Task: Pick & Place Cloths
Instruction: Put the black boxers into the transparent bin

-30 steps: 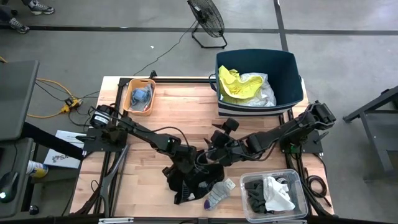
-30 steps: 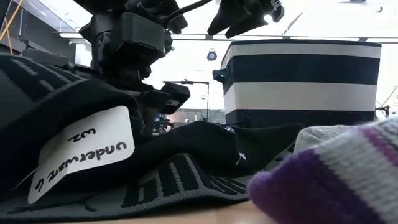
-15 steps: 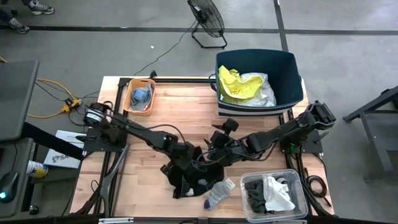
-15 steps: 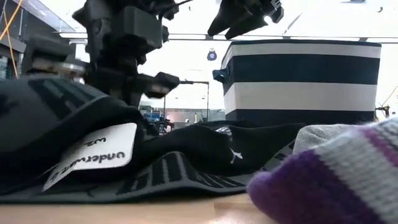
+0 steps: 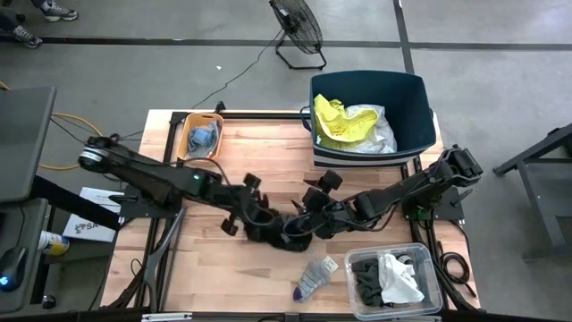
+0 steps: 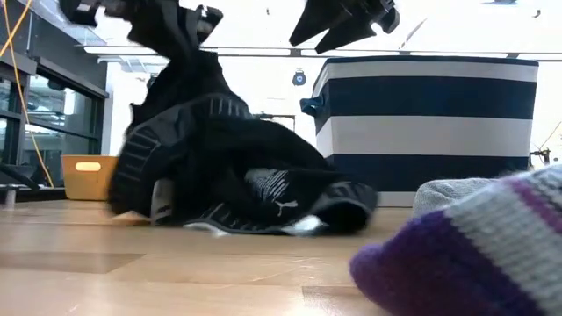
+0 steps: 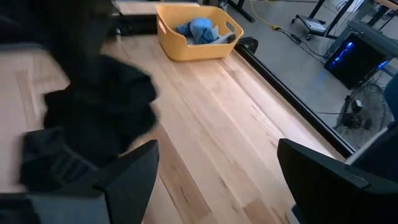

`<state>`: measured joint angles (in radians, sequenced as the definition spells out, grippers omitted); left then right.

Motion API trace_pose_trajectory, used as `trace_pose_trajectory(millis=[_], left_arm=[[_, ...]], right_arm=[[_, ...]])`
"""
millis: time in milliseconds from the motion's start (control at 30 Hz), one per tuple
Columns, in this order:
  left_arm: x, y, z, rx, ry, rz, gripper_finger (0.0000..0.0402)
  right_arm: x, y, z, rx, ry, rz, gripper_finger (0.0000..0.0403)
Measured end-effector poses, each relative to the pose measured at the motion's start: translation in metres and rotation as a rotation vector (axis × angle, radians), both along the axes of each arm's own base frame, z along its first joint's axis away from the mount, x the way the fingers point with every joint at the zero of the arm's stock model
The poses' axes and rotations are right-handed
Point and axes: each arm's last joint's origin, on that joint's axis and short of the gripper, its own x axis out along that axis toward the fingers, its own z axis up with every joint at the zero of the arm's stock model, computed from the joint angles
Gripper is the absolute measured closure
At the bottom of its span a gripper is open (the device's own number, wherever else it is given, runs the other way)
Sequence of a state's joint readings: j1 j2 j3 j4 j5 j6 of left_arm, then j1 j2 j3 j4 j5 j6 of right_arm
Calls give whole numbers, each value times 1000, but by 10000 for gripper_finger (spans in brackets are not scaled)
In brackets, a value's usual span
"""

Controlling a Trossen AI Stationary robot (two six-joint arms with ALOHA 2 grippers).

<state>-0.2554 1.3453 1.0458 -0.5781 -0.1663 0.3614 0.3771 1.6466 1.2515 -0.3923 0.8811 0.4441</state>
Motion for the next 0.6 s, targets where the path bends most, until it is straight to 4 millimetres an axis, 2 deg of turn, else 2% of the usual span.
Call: trace_pose_trajectory(millis=[267, 367, 600], left_arm=[[-20, 9, 47, 21, -287, 75, 401], [-22, 9, 56, 22, -361, 68, 401], [-20, 13, 65, 128, -452, 144, 401]], right_arm=[[6, 2, 6, 4, -61, 32, 82], [10, 2, 10, 17, -89, 83, 82], [22, -3, 22, 32, -163, 210, 82]])
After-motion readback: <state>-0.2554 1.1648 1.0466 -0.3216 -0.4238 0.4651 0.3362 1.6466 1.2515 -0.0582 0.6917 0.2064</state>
